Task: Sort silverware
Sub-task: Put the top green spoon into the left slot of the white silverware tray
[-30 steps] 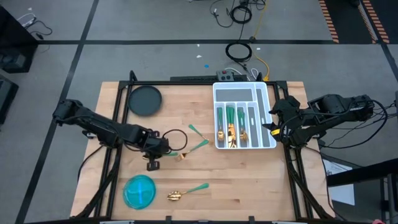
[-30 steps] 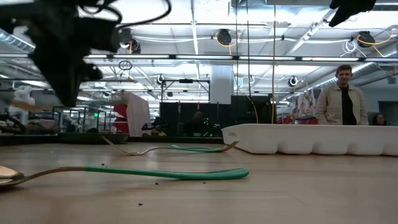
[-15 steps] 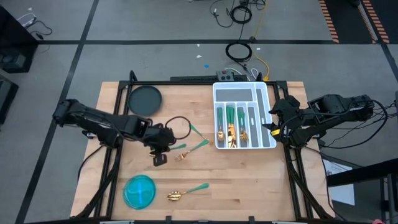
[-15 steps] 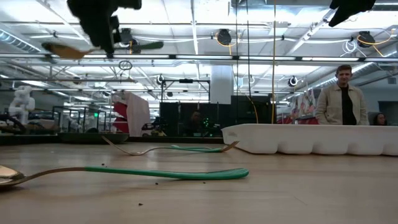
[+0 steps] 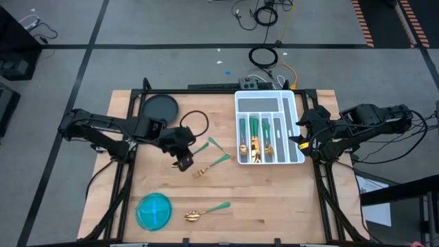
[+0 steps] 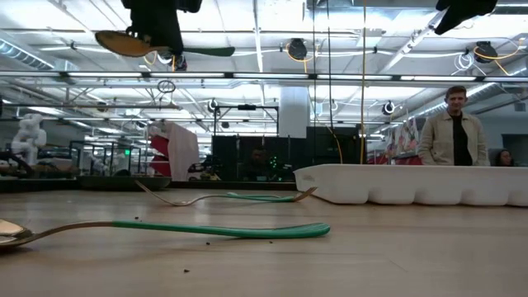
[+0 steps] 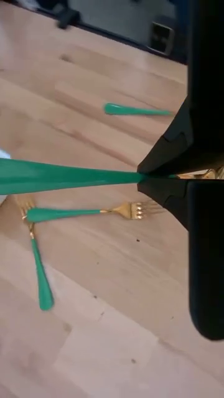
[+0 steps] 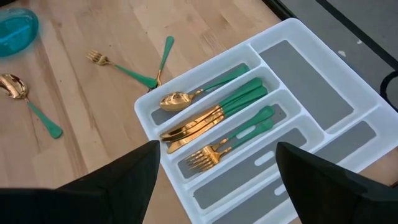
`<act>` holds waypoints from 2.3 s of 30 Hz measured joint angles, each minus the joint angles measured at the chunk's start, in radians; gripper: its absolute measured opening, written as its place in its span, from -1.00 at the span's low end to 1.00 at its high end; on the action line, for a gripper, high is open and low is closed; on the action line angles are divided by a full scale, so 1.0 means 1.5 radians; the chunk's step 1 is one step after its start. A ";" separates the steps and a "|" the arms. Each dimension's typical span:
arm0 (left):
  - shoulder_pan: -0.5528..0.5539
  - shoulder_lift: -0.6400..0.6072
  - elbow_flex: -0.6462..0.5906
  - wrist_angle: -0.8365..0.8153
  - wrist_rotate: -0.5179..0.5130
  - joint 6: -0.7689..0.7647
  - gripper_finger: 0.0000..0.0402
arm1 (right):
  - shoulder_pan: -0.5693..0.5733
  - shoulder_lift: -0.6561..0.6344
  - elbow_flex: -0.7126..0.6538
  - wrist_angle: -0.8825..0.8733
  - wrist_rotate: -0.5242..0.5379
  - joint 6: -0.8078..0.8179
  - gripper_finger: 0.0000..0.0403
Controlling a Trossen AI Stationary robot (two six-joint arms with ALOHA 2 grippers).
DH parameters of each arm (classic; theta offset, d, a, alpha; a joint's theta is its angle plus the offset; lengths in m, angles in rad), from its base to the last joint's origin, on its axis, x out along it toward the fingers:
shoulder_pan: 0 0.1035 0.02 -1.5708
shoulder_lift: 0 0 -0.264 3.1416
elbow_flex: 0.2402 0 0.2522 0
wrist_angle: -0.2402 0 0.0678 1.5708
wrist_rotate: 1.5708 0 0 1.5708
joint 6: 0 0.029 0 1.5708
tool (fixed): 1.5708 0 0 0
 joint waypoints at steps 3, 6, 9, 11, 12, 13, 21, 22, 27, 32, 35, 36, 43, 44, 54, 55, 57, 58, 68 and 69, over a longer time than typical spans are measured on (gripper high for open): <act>0.011 0.000 0.000 0.016 0.000 -0.045 -0.97 | 0.000 0.000 0.000 0.009 0.000 0.000 0.55; 0.024 0.000 0.000 0.043 -0.003 -0.101 -0.97 | 0.000 0.000 0.000 0.011 0.000 0.001 0.55; 0.036 0.000 0.000 0.049 -0.023 -0.181 -0.97 | 0.000 0.000 0.000 0.016 0.000 0.002 0.55; 0.043 0.000 0.000 0.052 -0.041 -0.218 -0.97 | 0.000 0.000 0.000 0.023 0.000 0.002 0.55; 0.046 0.000 0.000 0.054 -0.052 -0.234 -0.97 | 0.000 0.000 0.000 0.027 0.000 0.002 0.55; 0.049 0.000 0.000 0.061 -0.062 -0.253 -0.97 | 0.000 0.000 0.000 0.029 0.000 0.002 0.55; 0.093 0.000 0.000 0.107 -0.091 -0.372 -0.97 | 0.000 0.000 0.000 0.035 0.000 0.014 0.55; 0.102 0.000 0.000 0.107 -0.091 -0.384 -0.97 | 0.000 0.000 0.000 0.035 0.000 0.014 0.55; 0.140 0.000 0.000 0.125 -0.072 -0.415 -0.97 | 0.000 0.000 0.000 0.048 0.000 0.013 0.55; 0.168 0.025 0.000 0.196 -0.061 -0.430 -0.97 | 0.000 0.000 0.000 0.060 0.000 0.010 0.55; 0.175 0.060 0.000 0.268 -0.032 -0.432 -0.97 | 0.000 0.000 0.000 0.064 0.000 0.010 0.55; 0.175 0.073 0.000 0.286 -0.023 -0.432 -0.97 | 0.000 0.000 0.000 0.064 0.000 0.010 0.55; 0.191 0.151 0.000 0.395 0.009 -0.449 -0.97 | 0.000 0.000 0.000 0.065 0.000 0.010 0.55; 0.194 0.160 0.000 0.409 0.012 -0.449 -0.97 | 0.000 0.000 0.000 0.065 0.000 0.010 0.55; 0.206 0.262 0.094 0.470 0.025 -0.428 -0.97 | 0.000 0.000 0.000 0.066 0.000 0.007 0.55; 0.206 0.270 0.104 0.468 0.025 -0.421 -0.97 | 0.000 0.000 0.000 0.066 0.000 0.007 0.55; 0.207 0.287 0.127 0.464 0.026 -0.408 -0.97 | 0.000 0.000 0.000 0.066 0.000 0.007 0.55; 0.208 0.294 0.136 0.462 0.026 -0.404 -0.97 | 0.000 0.000 0.000 0.067 0.000 0.007 0.55; 0.222 0.358 0.160 0.460 0.016 -0.394 -0.97 | 0.000 0.000 0.000 0.069 0.001 0.007 0.55; 0.222 0.363 0.160 0.463 0.012 -0.393 -0.97 | 0.000 0.000 0.000 0.069 0.001 0.007 0.55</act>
